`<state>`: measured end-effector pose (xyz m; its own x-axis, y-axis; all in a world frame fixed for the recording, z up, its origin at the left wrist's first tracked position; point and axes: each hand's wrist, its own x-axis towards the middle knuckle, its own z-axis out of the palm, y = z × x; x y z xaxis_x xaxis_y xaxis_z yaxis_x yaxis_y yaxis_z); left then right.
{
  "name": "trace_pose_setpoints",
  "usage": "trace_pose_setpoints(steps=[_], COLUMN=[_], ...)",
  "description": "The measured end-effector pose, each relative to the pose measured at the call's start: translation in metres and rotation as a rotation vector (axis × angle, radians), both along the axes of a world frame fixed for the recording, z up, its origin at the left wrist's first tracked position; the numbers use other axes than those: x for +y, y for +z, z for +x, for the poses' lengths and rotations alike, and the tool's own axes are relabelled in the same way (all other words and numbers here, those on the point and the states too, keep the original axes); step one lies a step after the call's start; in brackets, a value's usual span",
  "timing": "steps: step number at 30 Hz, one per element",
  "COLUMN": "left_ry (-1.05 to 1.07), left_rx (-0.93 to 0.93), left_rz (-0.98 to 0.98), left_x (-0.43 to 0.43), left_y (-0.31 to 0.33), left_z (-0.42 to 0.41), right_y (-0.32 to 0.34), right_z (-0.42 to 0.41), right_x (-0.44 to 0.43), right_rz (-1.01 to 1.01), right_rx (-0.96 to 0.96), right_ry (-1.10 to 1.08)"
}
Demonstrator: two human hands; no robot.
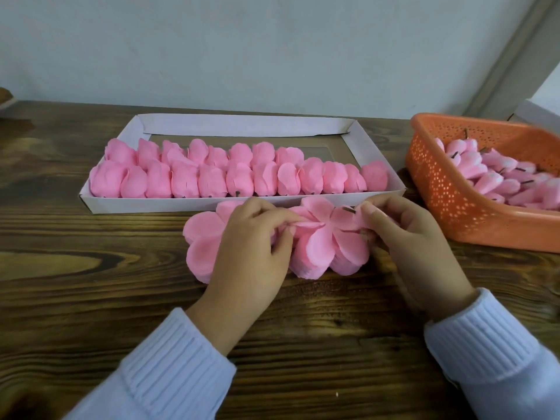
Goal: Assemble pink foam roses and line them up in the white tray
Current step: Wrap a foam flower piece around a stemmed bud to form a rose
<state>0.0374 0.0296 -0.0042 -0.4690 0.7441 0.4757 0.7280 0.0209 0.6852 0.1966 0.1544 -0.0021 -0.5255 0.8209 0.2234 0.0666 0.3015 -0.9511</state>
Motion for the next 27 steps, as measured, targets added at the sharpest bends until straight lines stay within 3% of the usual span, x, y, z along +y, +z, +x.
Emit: trace_pose_setpoints(steps=[5, 9, 20, 27], left_ry=[0.014, 0.001, -0.111, -0.163], left_rx=[-0.075, -0.119, -0.251, -0.406], left_rz=[0.066, 0.062, 0.114, 0.170], left_x=[-0.002, -0.004, -0.005, -0.006], left_y=[0.003, 0.003, 0.005, 0.008], left_z=[0.000, 0.002, 0.007, 0.011], right_y=[0.003, 0.003, 0.007, 0.008], right_z=[-0.001, -0.001, -0.001, 0.000], right_x=[-0.006, -0.012, -0.016, -0.018], right_rz=[0.208, 0.342, 0.550, 0.631], right_rx=[0.001, -0.067, -0.189, -0.092], right_ry=[0.058, -0.046, -0.048, 0.001])
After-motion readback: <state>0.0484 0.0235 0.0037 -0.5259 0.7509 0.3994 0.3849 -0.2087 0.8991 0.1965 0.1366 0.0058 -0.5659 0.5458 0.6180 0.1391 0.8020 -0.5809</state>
